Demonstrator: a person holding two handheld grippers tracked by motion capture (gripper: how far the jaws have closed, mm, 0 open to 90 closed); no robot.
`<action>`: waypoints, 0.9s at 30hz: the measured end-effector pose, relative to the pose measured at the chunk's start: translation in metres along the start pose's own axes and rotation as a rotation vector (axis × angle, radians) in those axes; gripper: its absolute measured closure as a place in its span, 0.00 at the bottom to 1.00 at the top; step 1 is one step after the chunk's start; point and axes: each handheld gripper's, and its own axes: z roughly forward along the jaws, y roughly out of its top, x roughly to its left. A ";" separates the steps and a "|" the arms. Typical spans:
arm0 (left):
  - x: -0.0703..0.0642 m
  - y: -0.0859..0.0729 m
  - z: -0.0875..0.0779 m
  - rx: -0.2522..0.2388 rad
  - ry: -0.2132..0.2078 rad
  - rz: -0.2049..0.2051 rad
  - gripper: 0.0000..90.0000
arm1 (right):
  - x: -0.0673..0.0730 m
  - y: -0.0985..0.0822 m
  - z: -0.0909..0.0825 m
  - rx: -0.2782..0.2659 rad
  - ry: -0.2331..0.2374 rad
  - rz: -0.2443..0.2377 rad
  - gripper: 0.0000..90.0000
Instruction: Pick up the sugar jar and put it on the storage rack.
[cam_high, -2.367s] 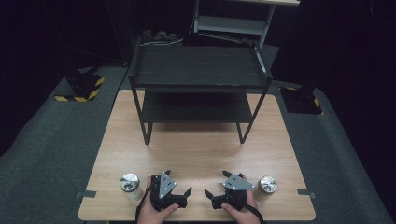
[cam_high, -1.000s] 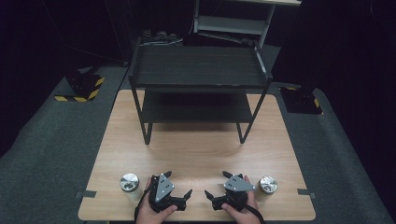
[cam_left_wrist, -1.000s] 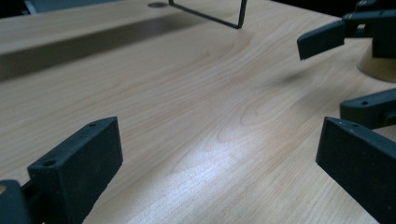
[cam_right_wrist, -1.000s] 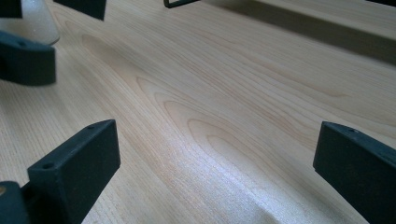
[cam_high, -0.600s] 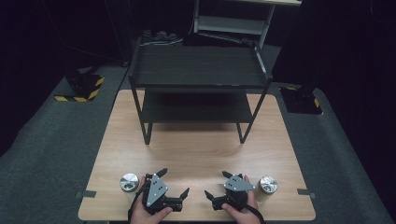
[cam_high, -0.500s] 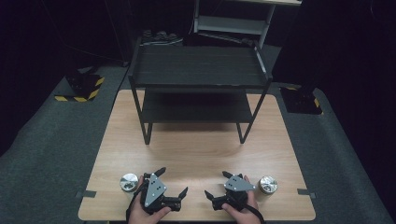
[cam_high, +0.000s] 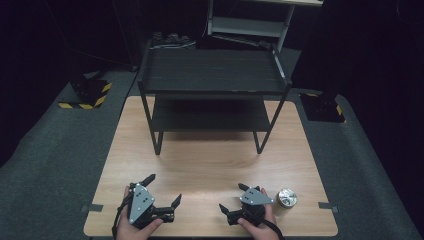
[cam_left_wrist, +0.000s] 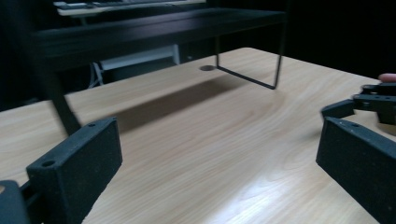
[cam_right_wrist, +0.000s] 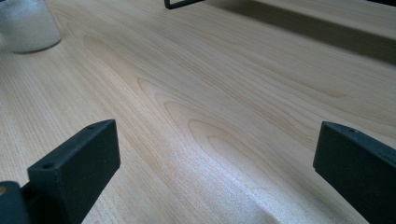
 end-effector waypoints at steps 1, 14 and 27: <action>0.001 0.000 -0.003 0.003 0.011 0.002 0.01 | 0.000 0.000 0.000 0.000 -0.001 0.000 0.01; 0.014 -0.028 -0.025 0.021 0.105 -0.008 0.01 | 0.000 0.000 0.000 -0.002 -0.005 0.004 0.01; 0.020 -0.062 -0.027 0.000 0.119 -0.055 0.01 | 0.002 -0.001 -0.001 -0.005 -0.011 0.006 0.01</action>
